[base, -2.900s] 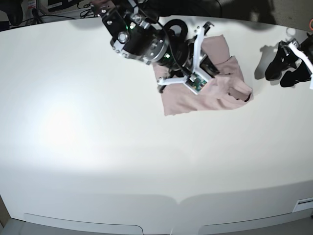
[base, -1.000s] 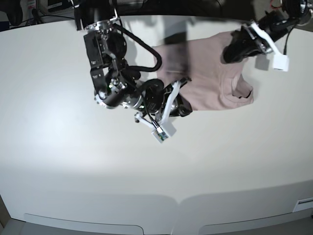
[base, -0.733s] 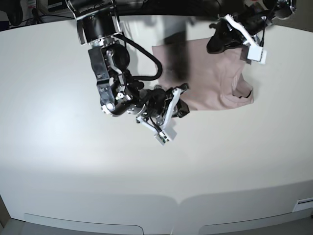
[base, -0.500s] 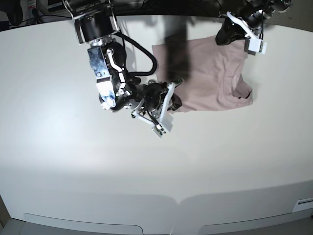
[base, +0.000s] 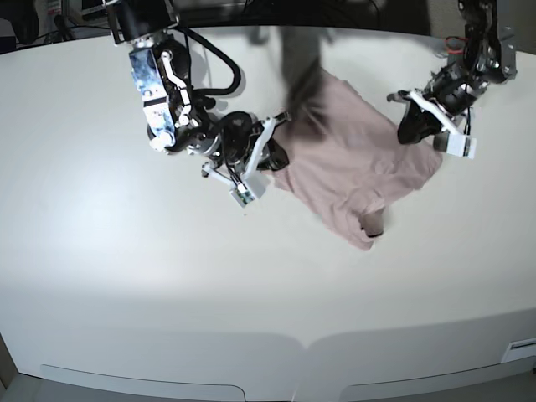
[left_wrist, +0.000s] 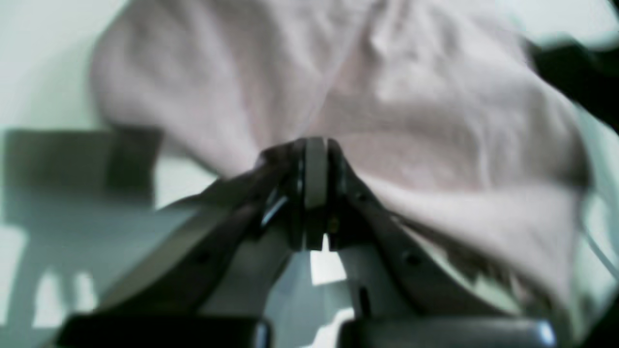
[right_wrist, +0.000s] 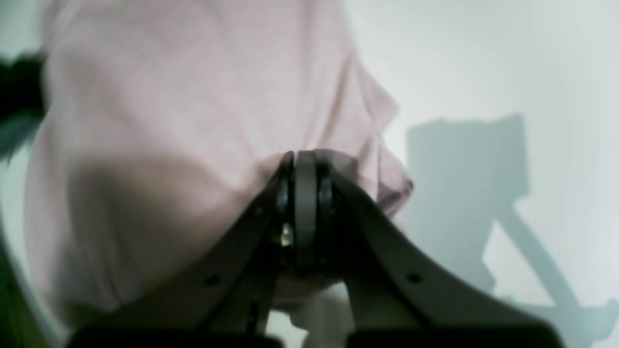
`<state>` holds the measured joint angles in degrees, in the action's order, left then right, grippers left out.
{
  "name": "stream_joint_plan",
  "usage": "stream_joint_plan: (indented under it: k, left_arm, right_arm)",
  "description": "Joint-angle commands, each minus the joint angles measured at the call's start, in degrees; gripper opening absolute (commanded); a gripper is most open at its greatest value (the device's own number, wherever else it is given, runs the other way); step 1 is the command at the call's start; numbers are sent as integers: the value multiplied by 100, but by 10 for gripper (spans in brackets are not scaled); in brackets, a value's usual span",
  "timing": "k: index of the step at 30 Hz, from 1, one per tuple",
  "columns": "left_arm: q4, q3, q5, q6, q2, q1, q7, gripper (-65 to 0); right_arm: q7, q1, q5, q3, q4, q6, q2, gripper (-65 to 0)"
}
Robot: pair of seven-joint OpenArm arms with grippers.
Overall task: Fold the T-shirt properly
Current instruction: 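Pull and flatten the shirt into a neat rectangle with both grippers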
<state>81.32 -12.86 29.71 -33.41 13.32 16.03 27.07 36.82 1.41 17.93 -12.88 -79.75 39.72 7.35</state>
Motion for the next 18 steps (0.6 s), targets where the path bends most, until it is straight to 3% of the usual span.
stream_joint_plan:
  k: [1, 10, 18]
  left_arm:
    - [39, -26, -157, 109, 37, -133, -15, -650]
    - [37, -13, -575, 131, 0, -1058, -9, -650]
    - [-313, 212, -691, 129, -162, -1458, -35, -650]
  right_arm:
    - [177, 127, -129, -13, -122, 28, 63, -650]
    - [-356, 1128, -129, -31, -621, 28, 72, -650]
    - [-750, 1513, -210, -293, -621, 28, -245, -650]
